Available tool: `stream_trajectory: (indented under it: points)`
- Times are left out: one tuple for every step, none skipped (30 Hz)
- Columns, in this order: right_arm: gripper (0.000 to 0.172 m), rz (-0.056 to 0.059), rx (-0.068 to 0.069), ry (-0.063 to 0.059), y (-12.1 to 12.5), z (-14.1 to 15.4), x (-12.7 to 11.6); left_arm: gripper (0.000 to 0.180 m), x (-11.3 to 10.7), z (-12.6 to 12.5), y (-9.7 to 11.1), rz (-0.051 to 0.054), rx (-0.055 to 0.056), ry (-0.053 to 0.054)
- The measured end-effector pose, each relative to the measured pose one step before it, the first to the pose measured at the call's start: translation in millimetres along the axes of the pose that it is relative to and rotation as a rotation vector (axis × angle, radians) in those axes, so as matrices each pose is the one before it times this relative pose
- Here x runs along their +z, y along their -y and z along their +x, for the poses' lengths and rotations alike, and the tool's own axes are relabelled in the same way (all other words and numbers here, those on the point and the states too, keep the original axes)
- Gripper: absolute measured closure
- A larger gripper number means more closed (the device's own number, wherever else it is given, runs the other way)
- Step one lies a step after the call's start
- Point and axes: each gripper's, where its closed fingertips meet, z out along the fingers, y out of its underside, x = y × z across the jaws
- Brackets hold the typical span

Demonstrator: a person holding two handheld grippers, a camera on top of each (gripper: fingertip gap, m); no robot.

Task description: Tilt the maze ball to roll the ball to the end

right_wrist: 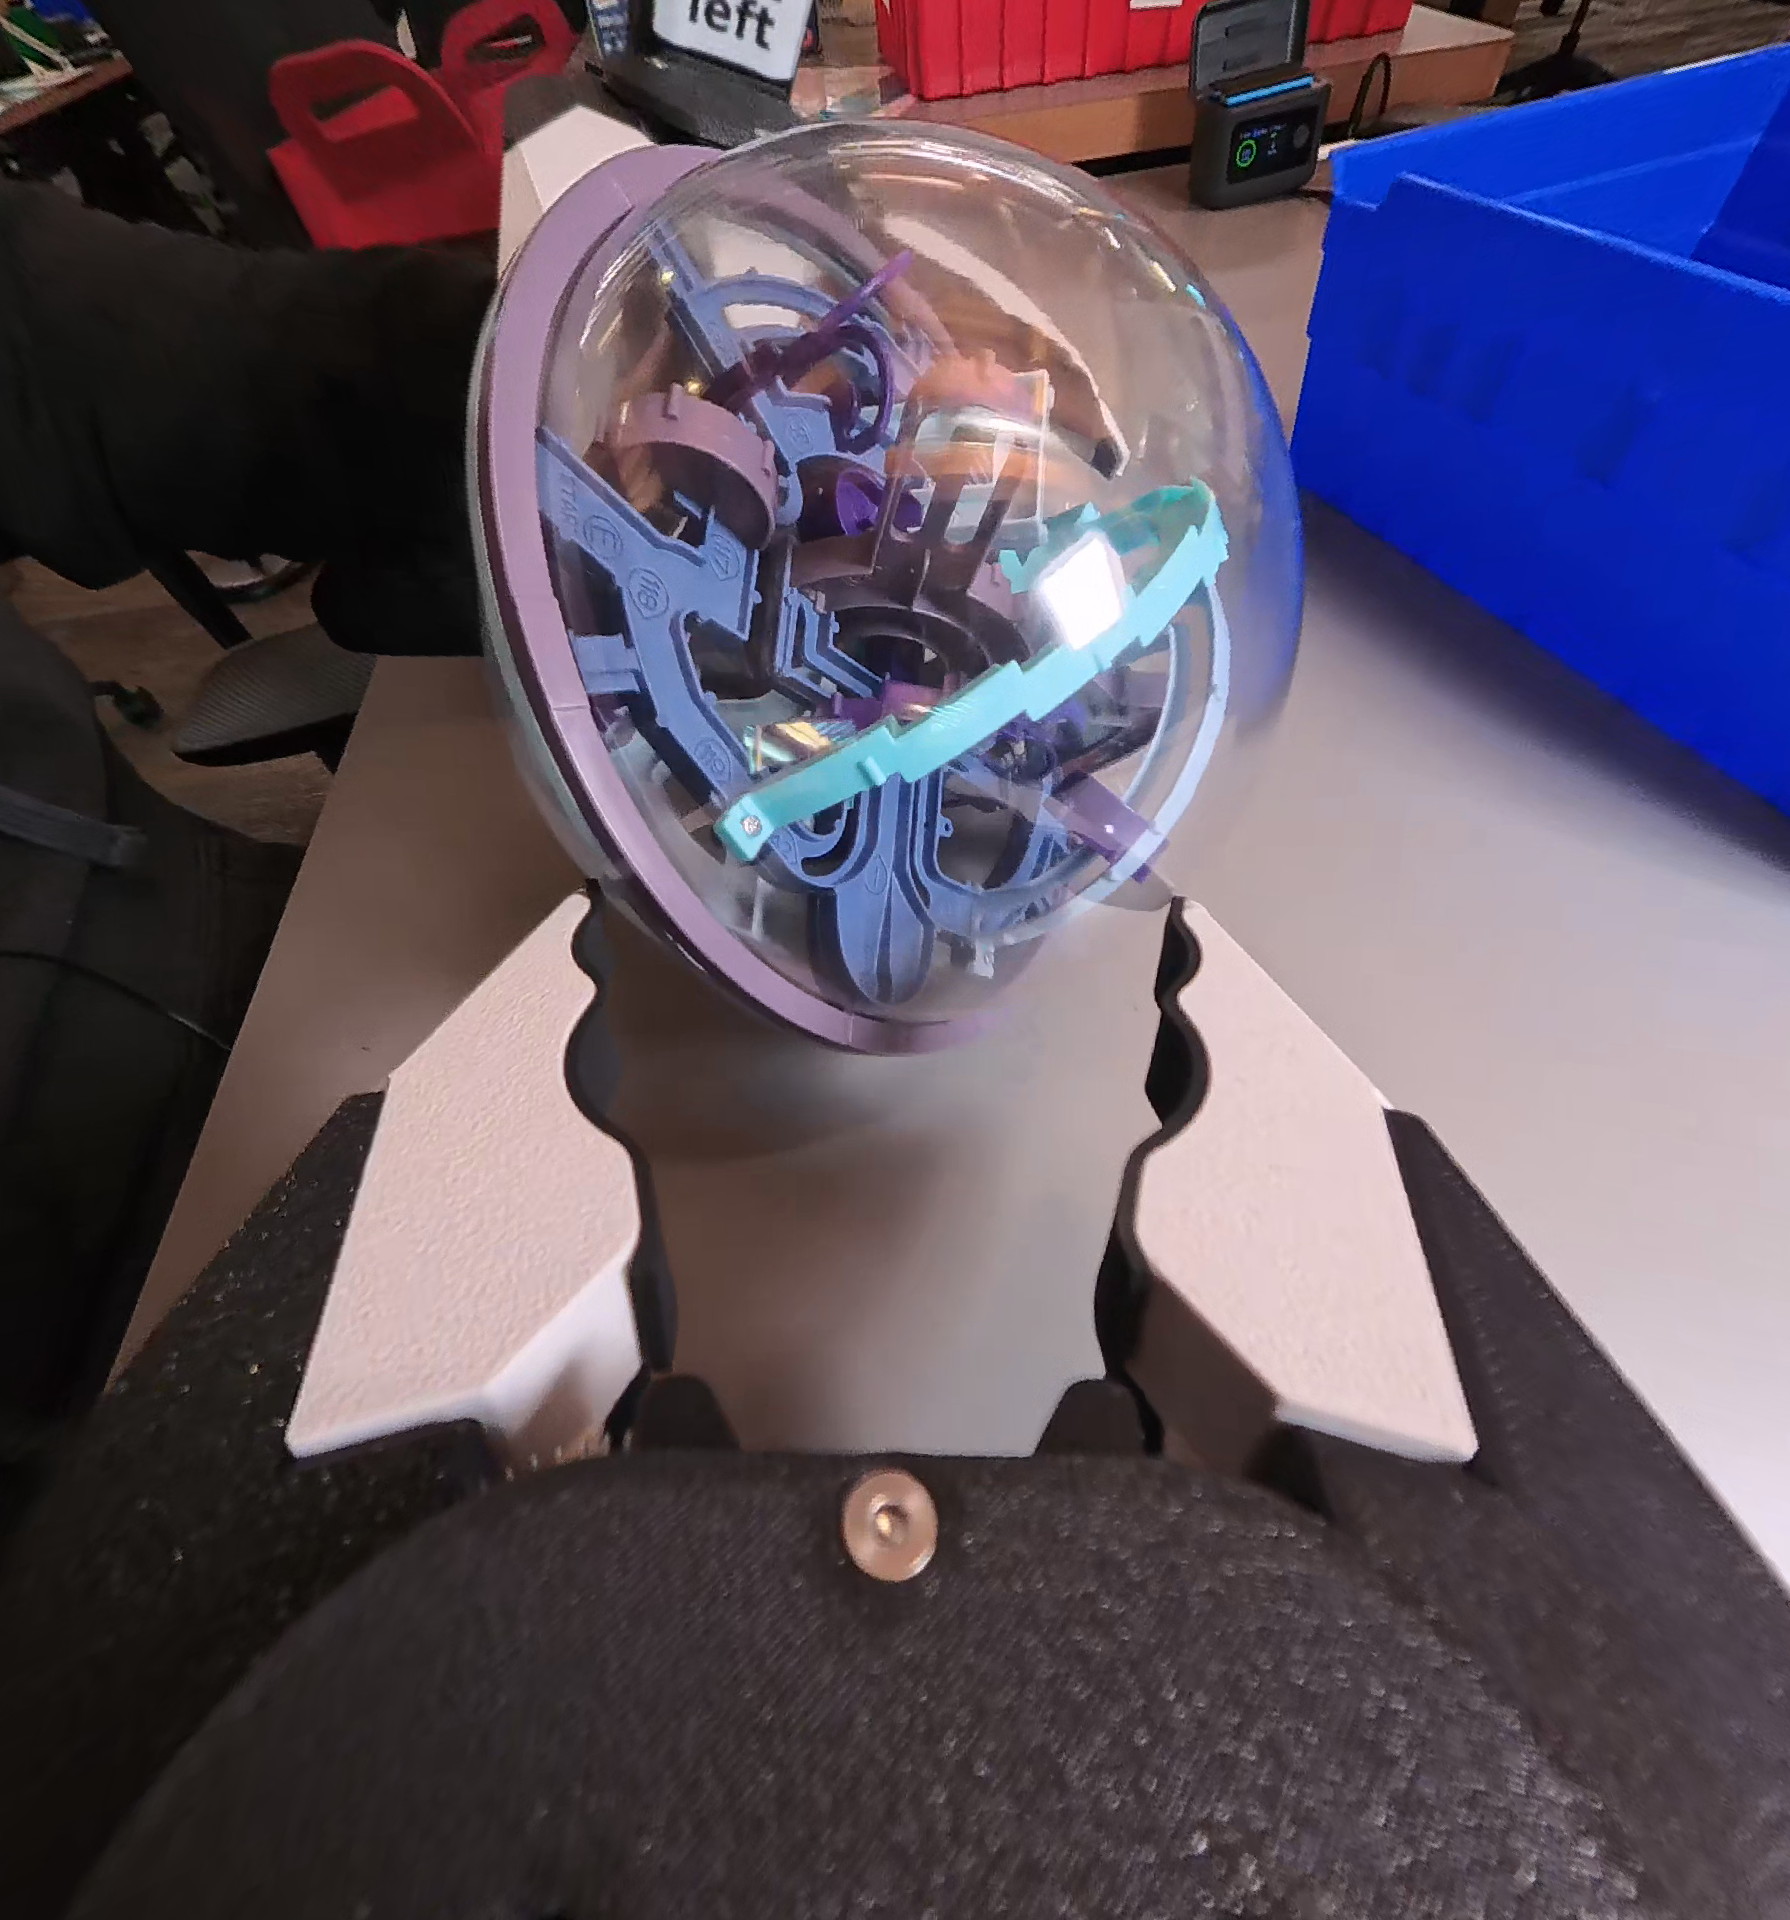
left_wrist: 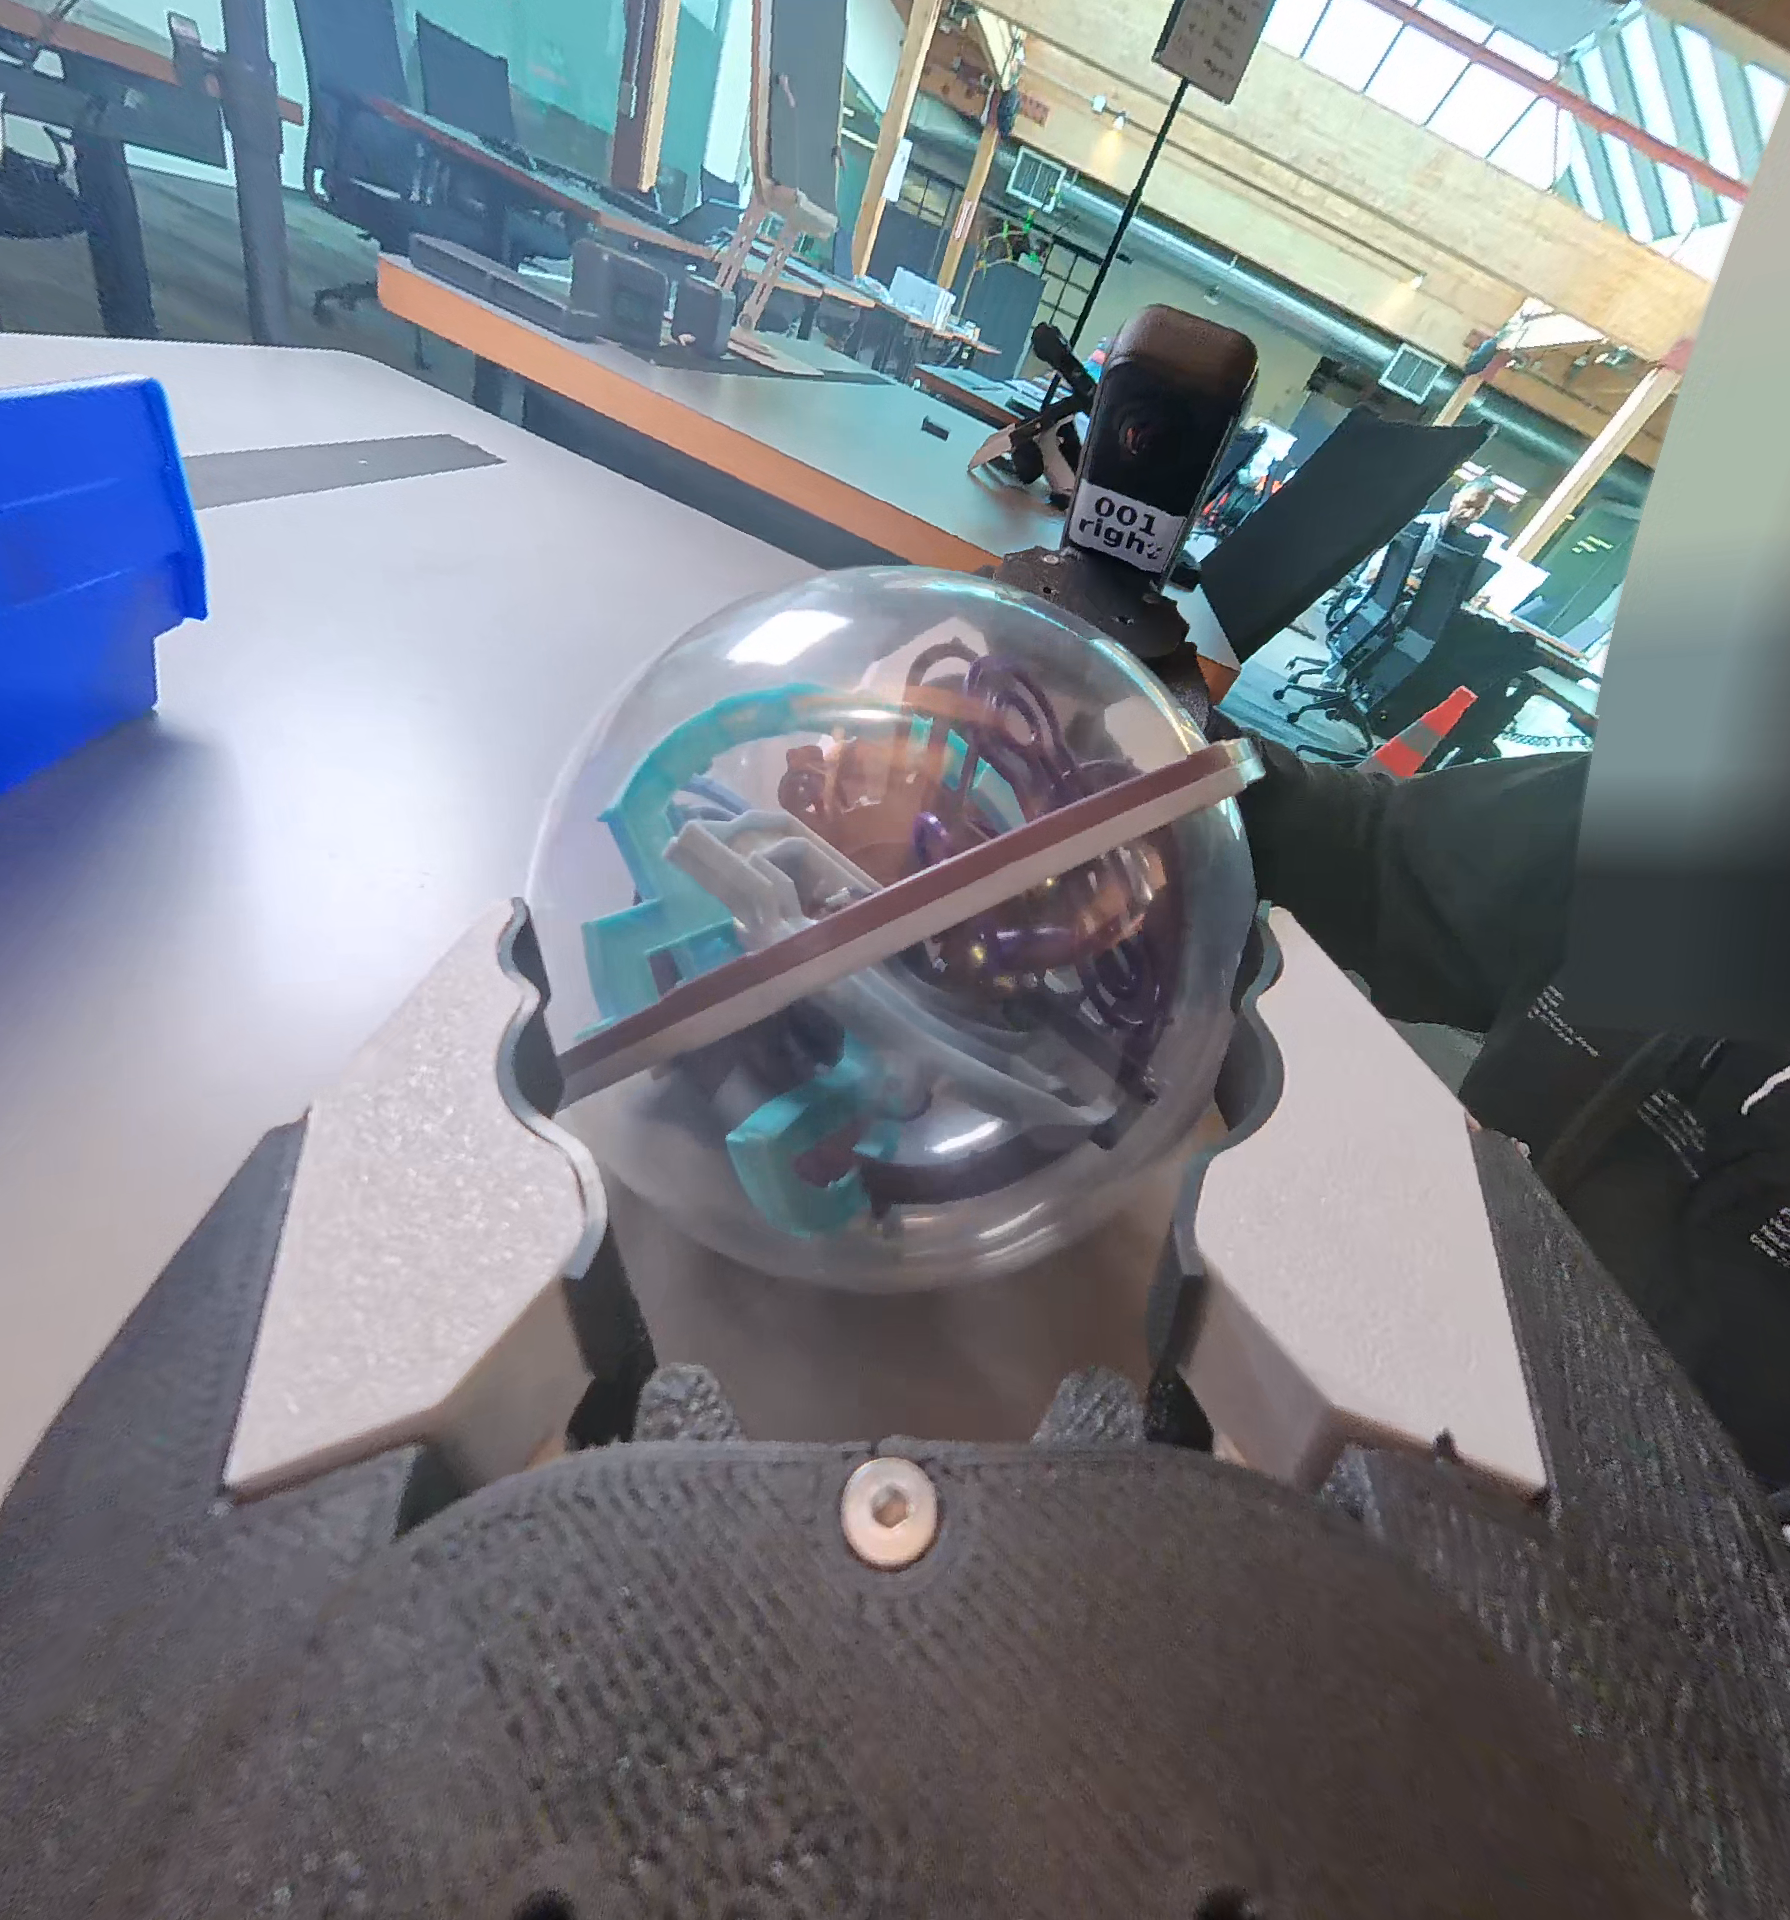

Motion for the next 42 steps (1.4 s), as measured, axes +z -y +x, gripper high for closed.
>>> stream_trajectory:
  points:
    - [0.07,0.0011,-0.0062,-0.0027,0.08,-0.23,-0.16,0.052,-0.6,0.03,-0.17,0.0048,0.0007,-0.009]
    - [0.071,0.0018,-0.0053,-0.0018,0.23,-0.39,-0.27,0.052,-0.51,0.0,-0.12,0.0043,0.0014,-0.0087]
    - [0.072,0.0026,-0.0048,-0.0012,0.23,-0.32,-0.28,0.052,-0.64,0.04,-0.02,0.0039,0.0019,-0.0083]
    - [0.072,0.0034,-0.0047,-0.0014,0.43,-0.21,-0.3,0.052,-0.52,-0.01,-0.14,0.0037,0.0016,-0.0079]
    - [0.072,0.0043,-0.0046,-0.0019,0.61,-0.21,-0.36,0.052,-0.75,-0.01,-0.13,0.0036,0.0015,-0.0083]
    - [0.071,0.0034,-0.0047,-0.0028,0.59,-0.06,-0.21,0.053,-0.87,-0.08,-0.14,0.0039,0.0011,-0.0088]
    - [0.069,0.001,-0.0057,-0.004,0.15,0.11,-0.06,0.053,-0.96,0.02,-0.28,0.0046,0.0016,-0.0092]
    - [0.065,-0.0011,-0.0092,-0.008,-0.05,0.39,0.3,0.053,-1.07,-0.01,-0.18,0.0054,0.001,-0.0086]
    - [0.062,-0.0042,-0.0144,-0.0133,-0.31,0.75,0.78,0.053,-1.15,-0.12,-0.24,0.0054,-0.0003,-0.0077]
    - [0.058,-0.0075,-0.0187,-0.0142,-0.71,0.47,1.13,0.053,-1.13,-0.19,-0.28,0.0049,-0.0006,-0.0075]
    - [0.054,-0.0087,-0.0193,-0.0121,-0.86,0.15,1.42,0.053,-1.07,-0.39,-0.07,0.0042,-0.0025,-0.0064]
    - [0.053,-0.0089,-0.0161,-0.0119,-0.89,0.37,1.5,0.053,-0.89,-0.6,0.0,0.004,-0.0053,-0.0051]
    - [0.051,-0.0074,-0.0109,-0.0102,-0.98,0.71,1.43,0.053,-0.56,-0.98,0.25,0.0052,-0.0089,-0.0036]
    - [0.05,-0.0048,-0.0064,-0.0059,-0.63,0.46,1.14,0.054,-0.39,-1.07,0.33,0.0067,-0.0106,-0.0032]
    - [0.05,-0.0011,-0.0041,-0.0053,-0.11,0.82,0.73,0.054,-0.25,-1.22,0.47,0.0071,-0.011,-0.0029]
    - [0.05,0.003,-0.0043,-0.0062,0.65,0.99,0.45,0.054,-0.15,-1.19,0.53,0.0066,-0.0117,-0.0026]
    - [0.05,0.0046,-0.0043,-0.005,0.72,0.75,0.18,0.054,-0.14,-1.13,0.5,0.0057,-0.0101,-0.0031]
    - [0.051,0.0034,-0.0032,-0.0025,0.47,0.45,0.19,0.054,0.02,-0.98,0.52,0.005,-0.0092,-0.0027]
    - [0.051,0.0019,-0.0027,-0.0022,0.01,0.25,0.23,0.054,-0.05,-1.01,0.57,0.0039,-0.0099,-0.0016]
    - [0.052,0.0046,-0.0038,-0.0042,0.54,0.58,0.26,0.055,0.04,-0.78,0.34,0.0028,-0.0075,-0.0014]
    - [0.052,0.0079,-0.0043,-0.0036,1.05,0.6,0.08,0.055,-0.09,-0.42,0.32,0.0026,-0.0049,-0.0019]
    - [0.052,0.0084,-0.0038,-0.0039,1.43,0.83,0.14,0.055,-0.06,-0.26,0.15,0.0029,-0.0028,-0.0026]
    - [0.053,0.0083,-0.005,-0.0029,1.44,0.79,0.47,0.055,-0.21,-0.07,0.07,0.0027,-0.0016,-0.0036]
    - [0.053,0.0066,-0.007,0.0008,1.37,0.16,1.0,0.055,-0.34,-0.27,-0.11,0.0013,-0.0041,-0.0042]
    - [0.053,0.0017,-0.0099,0.0019,0.93,-0.06,1.76,0.055,-0.41,-0.35,-0.53,-0.0025,-0.0101,-0.0072]
    - [0.052,-0.0028,-0.0137,0.0035,0.36,-0.7,2.46,0.055,-0.54,-0.54,-0.77,-0.0056,-0.0127,-0.0085]
    - [0.05,-0.0043,-0.0163,0.0056,0.21,-1.12,2.62,0.056,-0.55,-0.81,-0.62,-0.004,-0.0095,-0.0051]
    - [0.049,-0.0063,-0.0184,0.0037,-0.09,-1.05,2.7,0.055,-0.73,-0.7,-0.17,-0.0023,-0.0055,-0.0028]
    - [0.047,-0.0083,-0.0178,0.0008,-0.51,-0.44,2.73,0.056,-0.92,-0.62,-0.21,-0.0043,-0.0059,-0.0017]
    - [0.044,-0.0068,-0.0129,-0.0005,-0.52,0.23,2.59,0.056,-1.42,-0.61,-0.33,-0.0077,-0.0056,0.001]
    - [0.043,-0.0032,-0.0074,0.0007,-0.23,0.46,2.16,0.056,-1.77,-0.5,-0.23,-0.0075,-0.0022,0.0037]
    - [0.043,-0.0023,-0.0039,-0.0002,-0.14,0.91,1.68,0.057,-2.09,-0.15,0.77,-0.0009,0.0066,0.0076]
    - [0.043,-0.0023,-0.0029,0.0,-0.29,0.98,1.41,0.059,-2.42,0.11,2.32,0.0082,0.0145,0.0132]
    - [0.043,-0.0008,-0.0024,-0.0015,-0.14,0.91,0.96,0.058,-2.49,0.91,4.32,0.0169,0.016,0.0153]
    - [0.044,0.0018,-0.0008,-0.0018,0.16,0.71,0.65,0.056,-2.36,1.56,5.74,0.0184,0.0144,0.0193]
    - [0.046,0.0028,0.0006,-0.0022,0.47,0.4,0.45,0.052,-1.72,0.77,5.88,0.0103,0.0217,0.036]
    - [0.046,0.0021,-0.0007,-0.0023,0.56,0.08,0.34,0.049,-1.17,1.97,5.44,0.0033,0.0357,0.0392]
    - [0.048,0.0004,-0.0029,-0.0033,0.43,0.13,0.32,0.048,-0.11,4.27,4.04,-0.0047,0.0432,0.0308]
    - [0.049,0.0002,-0.0028,-0.0033,0.52,0.04,0.55,0.045,1.22,4.0,0.57,-0.0232,0.0417,0.0303]
    - [0.051,0.0014,-0.0006,-0.0014,0.92,-0.07,0.86,0.042,2.39,3.11,-3.33,-0.0402,0.0357,0.0286]
    - [0.051,0.0001,0.0007,0.002,0.66,-0.51,1.19,0.038,2.82,2.61,-5.15,-0.0429,0.0277,0.0231]
    - [0.051,-0.0019,0.0002,0.0042,0.42,-0.9,1.58,0.037,2.74,2.51,-4.92,-0.0312,0.0201,0.0126]
